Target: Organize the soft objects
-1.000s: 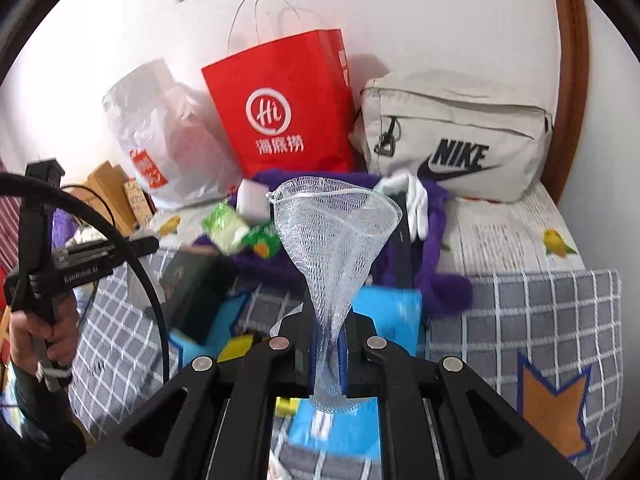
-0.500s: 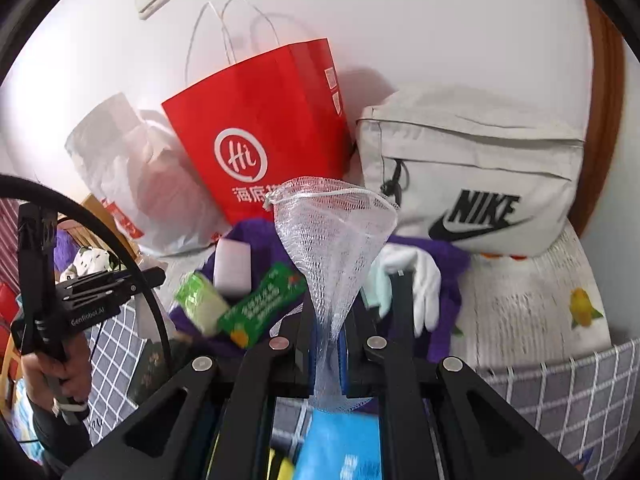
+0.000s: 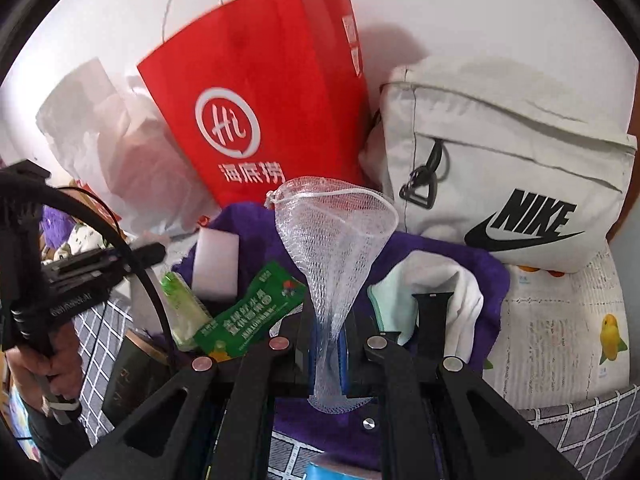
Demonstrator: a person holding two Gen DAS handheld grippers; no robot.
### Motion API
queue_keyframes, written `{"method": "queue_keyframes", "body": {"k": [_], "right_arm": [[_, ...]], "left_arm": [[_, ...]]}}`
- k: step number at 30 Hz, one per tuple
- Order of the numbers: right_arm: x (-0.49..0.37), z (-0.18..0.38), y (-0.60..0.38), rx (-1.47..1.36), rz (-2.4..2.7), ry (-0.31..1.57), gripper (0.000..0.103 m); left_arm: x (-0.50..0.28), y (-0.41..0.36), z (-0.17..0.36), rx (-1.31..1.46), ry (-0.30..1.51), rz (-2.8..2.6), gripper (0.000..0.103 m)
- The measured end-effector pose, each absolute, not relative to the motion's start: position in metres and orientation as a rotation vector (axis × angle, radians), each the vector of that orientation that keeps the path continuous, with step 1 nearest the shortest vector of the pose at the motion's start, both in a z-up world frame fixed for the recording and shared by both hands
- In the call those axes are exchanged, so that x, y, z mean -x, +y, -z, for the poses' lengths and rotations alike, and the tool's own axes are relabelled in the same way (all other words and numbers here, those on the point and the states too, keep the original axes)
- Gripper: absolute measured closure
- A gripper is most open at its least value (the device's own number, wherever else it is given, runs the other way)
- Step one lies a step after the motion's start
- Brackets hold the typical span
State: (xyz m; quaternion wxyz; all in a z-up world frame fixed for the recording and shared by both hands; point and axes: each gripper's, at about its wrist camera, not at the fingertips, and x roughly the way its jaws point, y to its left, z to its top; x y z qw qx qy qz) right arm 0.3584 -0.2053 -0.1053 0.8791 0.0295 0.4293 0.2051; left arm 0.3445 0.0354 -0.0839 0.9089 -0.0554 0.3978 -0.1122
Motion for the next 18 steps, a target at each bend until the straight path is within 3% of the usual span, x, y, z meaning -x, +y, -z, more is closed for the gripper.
{"method": "queue_keyframes", "body": {"k": [18], "right_arm": [[-0.385,0.156,-0.179,-0.004,-0.424,1.003,0.093]], "left_arm": [[-0.351,0.042,0.095,0.147,0.852,0.245,0.083]]}}
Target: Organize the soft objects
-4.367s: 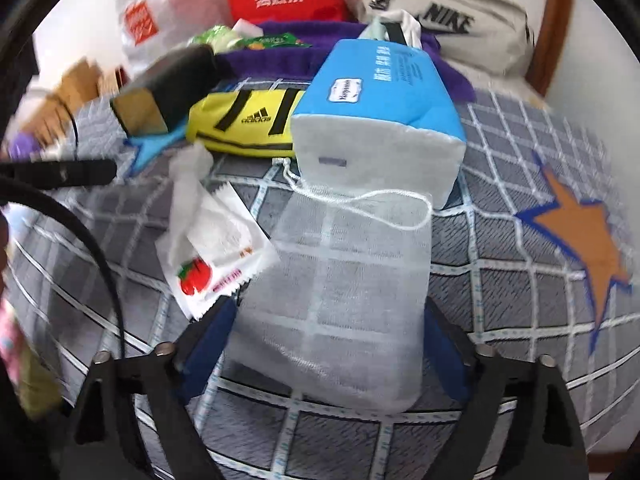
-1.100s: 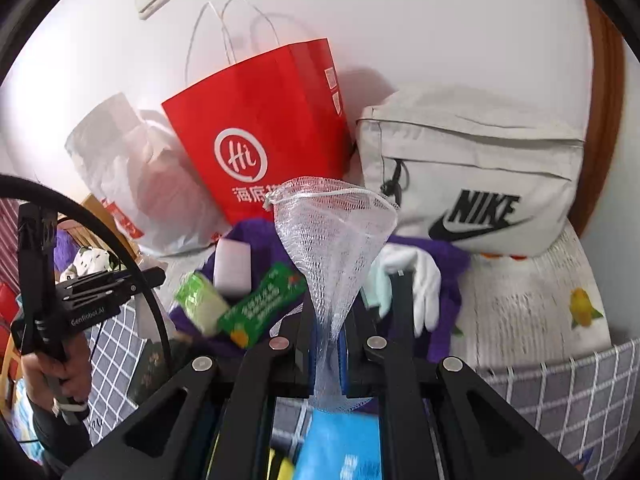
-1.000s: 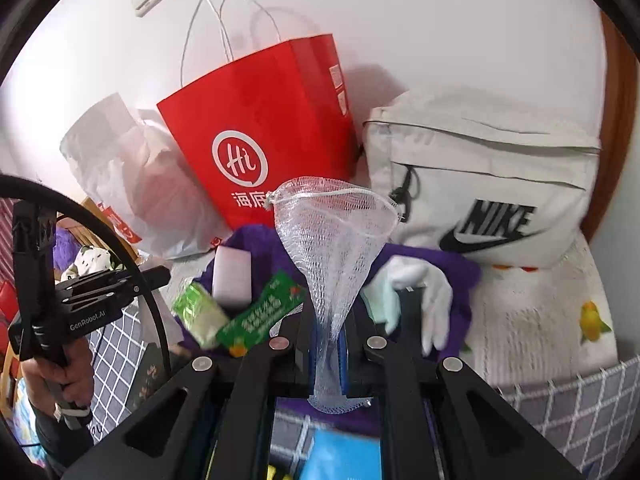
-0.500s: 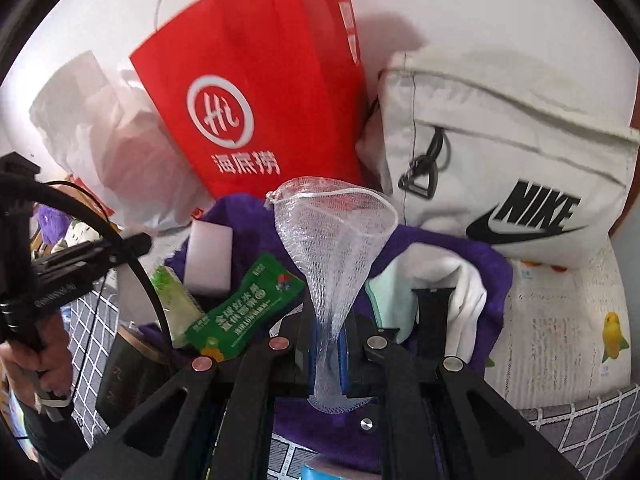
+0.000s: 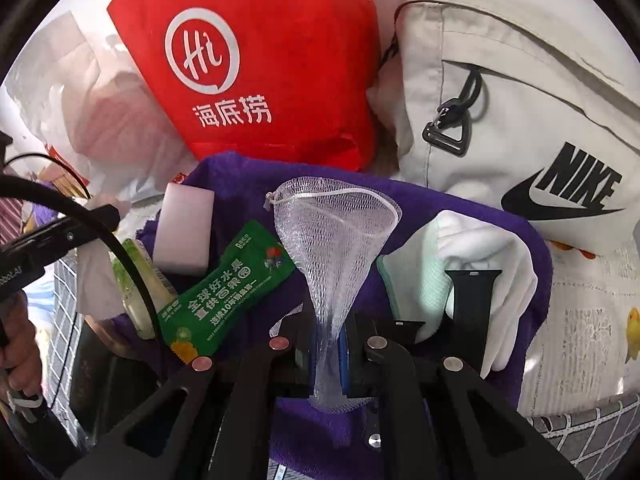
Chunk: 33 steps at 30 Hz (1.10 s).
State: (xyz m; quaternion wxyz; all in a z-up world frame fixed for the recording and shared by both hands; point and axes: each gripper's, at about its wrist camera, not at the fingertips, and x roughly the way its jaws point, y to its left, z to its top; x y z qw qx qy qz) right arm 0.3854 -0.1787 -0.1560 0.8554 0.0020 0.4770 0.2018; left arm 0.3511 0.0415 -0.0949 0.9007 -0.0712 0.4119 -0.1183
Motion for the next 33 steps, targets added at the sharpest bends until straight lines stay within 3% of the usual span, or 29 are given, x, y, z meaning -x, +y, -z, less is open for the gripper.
{"method": "queue_keyframes", "body": {"k": [16,19,21,23,33], "right_arm": [[-0.403,0.184,-0.172,0.015,-0.402,1.078,0.092],[-0.402,0.184,-0.171,0.021,-0.401,1.073,0.080],[-0.402,0.185,-0.171,0.025,-0.404,1.073,0.064],[-0.402,0.184,-0.169,0.027,-0.407,1.068,0.059],[-0.392,0.155,-0.176,0.033,-0.404,0.994,0.055]], "left_arm": [[-0.353,0.036,0.099,0.131,0.862,0.244,0.083],[-0.354,0.034,0.101,0.132,0.867,0.247,0.083],[-0.354,0.033,0.102,0.132,0.870,0.250,0.083],[-0.355,0.032,0.104,0.144,0.872,0.253,0.083],[-0.362,0.017,0.119,0.112,0.903,0.245,0.083]]}}
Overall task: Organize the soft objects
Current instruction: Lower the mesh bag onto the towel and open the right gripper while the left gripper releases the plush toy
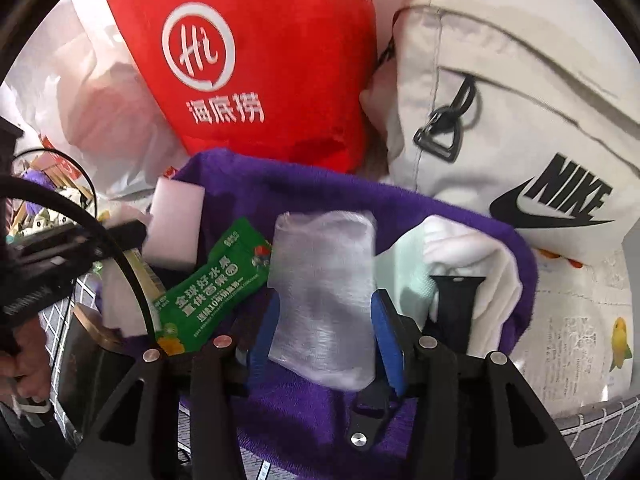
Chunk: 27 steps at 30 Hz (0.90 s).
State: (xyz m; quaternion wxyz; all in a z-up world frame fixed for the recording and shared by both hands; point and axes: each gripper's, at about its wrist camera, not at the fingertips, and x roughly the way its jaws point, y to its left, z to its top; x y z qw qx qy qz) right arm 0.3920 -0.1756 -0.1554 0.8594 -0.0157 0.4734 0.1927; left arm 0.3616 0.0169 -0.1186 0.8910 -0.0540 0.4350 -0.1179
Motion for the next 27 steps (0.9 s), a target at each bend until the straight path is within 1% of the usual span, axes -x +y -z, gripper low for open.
{"method": "queue_keyframes", "body": {"k": [5,10,17,20,21,23,25,27], "right_arm": [[-0.387,0.142,-0.186,0.015,-0.393,0.959,0.050],[-0.386,0.136,-0.193,0.000,-0.398,0.947,0.050],[-0.384,0.135,-0.192,0.008,-0.398,0.950,0.050],[-0.384,0.136,-0.190,0.014,-0.401,0.950,0.050],[-0.384,0.136,-0.189,0.016,-0.403,0.951,0.050],[-0.384,0.137,-0.188,0.021,-0.403,0.954,0.050],[-0.383,0.137,-0.187,0.022,-0.405,0.955,0.050],[-0.383,0.137,-0.186,0.027,-0.409,0.955,0.050]], "left_arm": [[-0.365,0.013,0.126,0.098,0.920,0.233,0.083],[-0.369,0.011,0.136,0.090,0.946,0.207,0.083],[-0.369,0.009,0.136,0.081,0.950,0.209,0.082],[-0.370,0.010,0.134,0.086,0.953,0.216,0.076],[-0.370,0.010,0.134,0.090,0.952,0.218,0.070],[-0.369,0.010,0.132,0.098,0.950,0.229,0.063],[-0.367,0.009,0.131,0.099,0.938,0.234,0.060],[-0.366,0.008,0.127,0.095,0.919,0.223,0.050]]}}
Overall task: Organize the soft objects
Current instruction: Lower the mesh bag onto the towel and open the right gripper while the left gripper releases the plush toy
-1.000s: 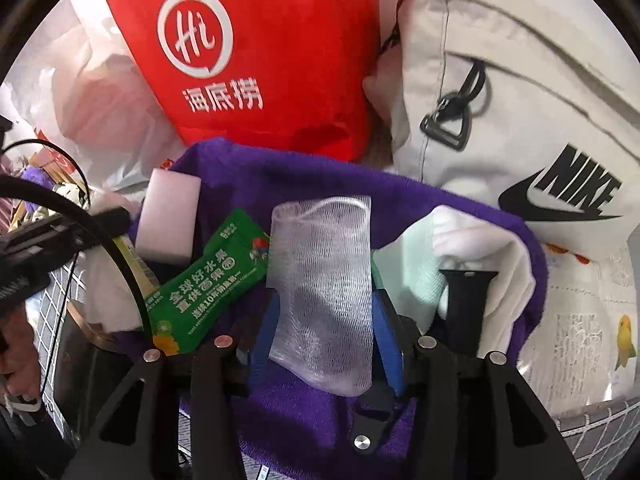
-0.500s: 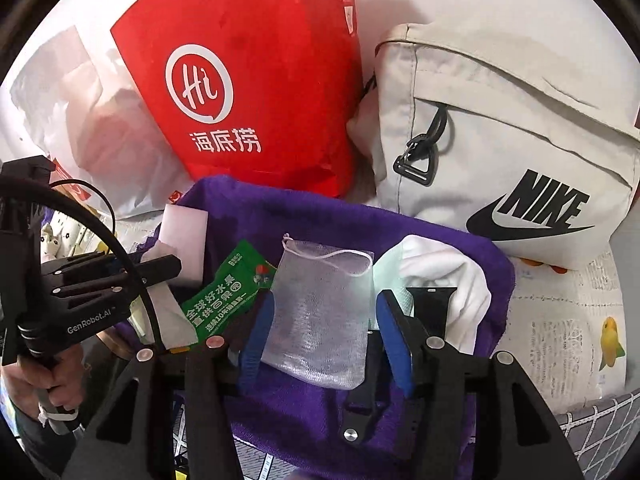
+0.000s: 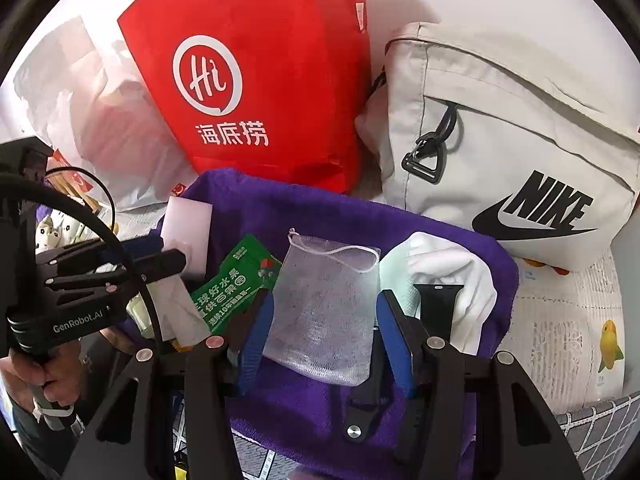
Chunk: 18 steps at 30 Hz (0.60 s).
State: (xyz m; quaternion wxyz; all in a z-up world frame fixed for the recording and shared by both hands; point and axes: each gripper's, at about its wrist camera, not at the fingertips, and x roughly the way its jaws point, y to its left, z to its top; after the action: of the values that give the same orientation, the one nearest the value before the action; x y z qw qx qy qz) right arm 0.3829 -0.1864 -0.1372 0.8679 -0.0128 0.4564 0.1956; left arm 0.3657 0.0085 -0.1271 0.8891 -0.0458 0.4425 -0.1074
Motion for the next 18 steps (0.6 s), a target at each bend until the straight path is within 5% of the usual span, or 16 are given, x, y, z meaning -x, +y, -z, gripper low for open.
{"method": "queue_keyframes", "body": {"k": [2,18], "right_arm": [[-0.382,0.136,-0.185,0.030,-0.411,0.949,0.050],[-0.353,0.104,-0.178,0.017,-0.465,0.873,0.049]], "left_arm": [[-0.364,0.009,0.123,0.100,0.901,0.218,0.043],[-0.346,0.032,0.081,0.128,0.772,0.105,0.042]]}}
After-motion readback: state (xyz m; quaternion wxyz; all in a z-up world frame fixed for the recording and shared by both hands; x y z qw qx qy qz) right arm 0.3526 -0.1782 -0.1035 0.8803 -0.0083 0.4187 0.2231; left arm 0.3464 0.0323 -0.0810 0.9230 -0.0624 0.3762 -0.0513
